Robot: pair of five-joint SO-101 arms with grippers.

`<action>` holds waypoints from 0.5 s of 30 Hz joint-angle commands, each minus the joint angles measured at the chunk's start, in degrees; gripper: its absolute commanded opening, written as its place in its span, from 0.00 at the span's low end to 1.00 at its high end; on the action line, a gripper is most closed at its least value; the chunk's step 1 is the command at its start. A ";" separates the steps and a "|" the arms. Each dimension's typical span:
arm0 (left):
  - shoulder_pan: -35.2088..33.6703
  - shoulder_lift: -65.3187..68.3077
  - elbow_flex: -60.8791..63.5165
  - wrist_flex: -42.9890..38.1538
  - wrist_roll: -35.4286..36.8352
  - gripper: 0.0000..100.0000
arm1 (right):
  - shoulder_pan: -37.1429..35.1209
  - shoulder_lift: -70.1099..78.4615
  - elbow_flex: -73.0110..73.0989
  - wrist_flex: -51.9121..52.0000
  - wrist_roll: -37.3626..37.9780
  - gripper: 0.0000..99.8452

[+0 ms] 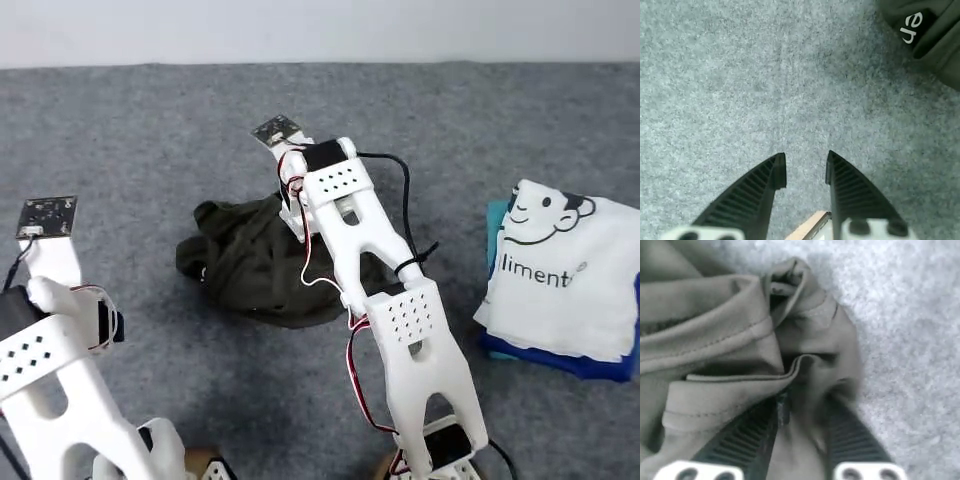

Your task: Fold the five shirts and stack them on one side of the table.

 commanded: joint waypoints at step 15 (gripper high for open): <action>0.53 -1.41 -0.13 -1.58 -0.18 0.13 | 4.26 -14.55 -0.53 12.35 4.22 0.16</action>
